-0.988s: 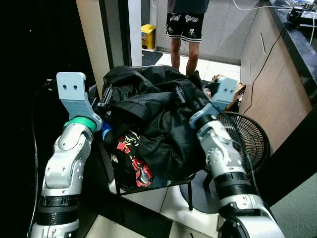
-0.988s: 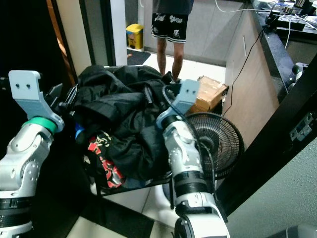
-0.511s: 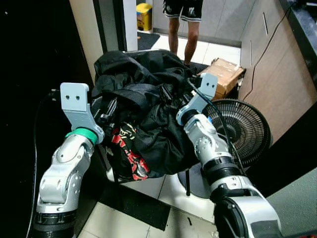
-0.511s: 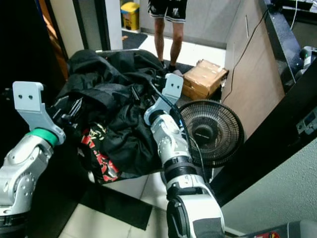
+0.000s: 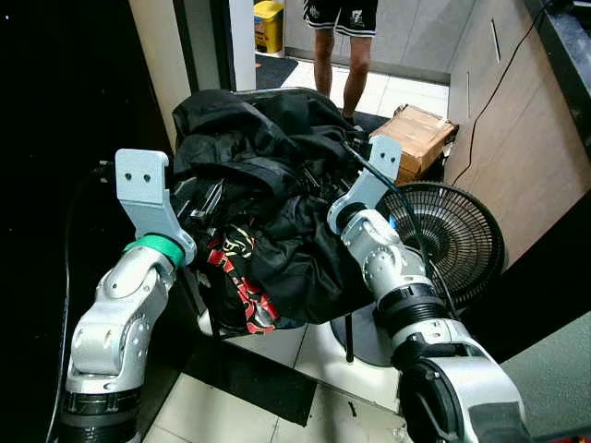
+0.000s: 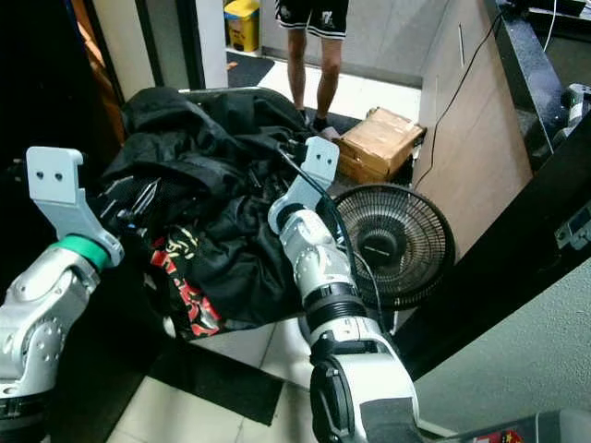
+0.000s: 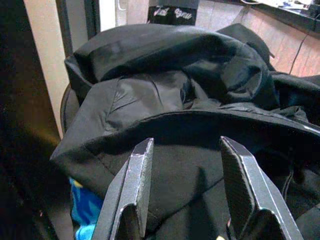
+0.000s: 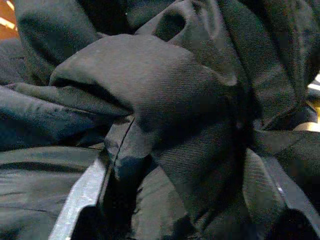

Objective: Clothes washing

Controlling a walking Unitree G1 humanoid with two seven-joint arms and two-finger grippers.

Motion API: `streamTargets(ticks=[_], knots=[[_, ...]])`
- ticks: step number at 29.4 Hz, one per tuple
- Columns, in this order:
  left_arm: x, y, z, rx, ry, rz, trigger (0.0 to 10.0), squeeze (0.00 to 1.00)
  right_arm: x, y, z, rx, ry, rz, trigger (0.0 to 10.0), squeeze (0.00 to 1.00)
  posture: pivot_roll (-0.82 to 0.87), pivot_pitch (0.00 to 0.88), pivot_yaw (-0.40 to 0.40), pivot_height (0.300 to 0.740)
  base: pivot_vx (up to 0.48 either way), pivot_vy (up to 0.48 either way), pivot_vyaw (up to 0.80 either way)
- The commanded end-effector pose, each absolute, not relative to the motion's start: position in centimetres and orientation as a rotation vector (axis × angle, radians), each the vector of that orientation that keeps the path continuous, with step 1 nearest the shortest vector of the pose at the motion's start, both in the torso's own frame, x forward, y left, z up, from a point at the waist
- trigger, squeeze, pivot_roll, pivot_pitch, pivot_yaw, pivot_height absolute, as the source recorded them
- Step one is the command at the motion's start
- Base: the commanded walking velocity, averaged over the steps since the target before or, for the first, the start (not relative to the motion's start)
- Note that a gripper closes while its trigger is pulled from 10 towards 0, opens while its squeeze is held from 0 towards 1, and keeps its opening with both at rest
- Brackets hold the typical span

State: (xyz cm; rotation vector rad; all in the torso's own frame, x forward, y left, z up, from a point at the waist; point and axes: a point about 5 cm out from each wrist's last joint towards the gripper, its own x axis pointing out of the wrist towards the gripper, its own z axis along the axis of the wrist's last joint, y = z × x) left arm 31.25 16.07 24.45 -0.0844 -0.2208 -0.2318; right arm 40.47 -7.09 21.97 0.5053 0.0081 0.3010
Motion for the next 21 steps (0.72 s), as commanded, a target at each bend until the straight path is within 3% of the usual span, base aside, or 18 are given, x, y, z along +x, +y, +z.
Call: streamTargets(ticks=[1, 11, 21], knots=[[31.3, 16.1, 23.9, -0.076, -0.192, -0.235, 10.0, 0.00, 40.3, -6.7, 21.0, 0.522, 0.050, 0.308, 0.0, 0.00, 0.15, 0.118, 0.075, 0.740, 0.000, 0.000, 0.00], [31.7, 16.2, 23.9, -0.080, -0.198, -0.214, 10.0, 0.00, 40.2, -6.9, 21.6, 0.534, 0.023, 0.321, 0.0, 0.00, 0.15, 0.098, 0.072, 0.740, 0.000, 0.000, 0.00], [31.6, 16.4, 23.6, -0.087, -0.199, -0.184, 10.0, 0.00, 39.5, -9.1, 24.5, 0.678, -0.091, 0.318, 0.0, 0.00, 0.14, 0.069, 0.065, 0.740, 0.000, 0.000, 0.00]])
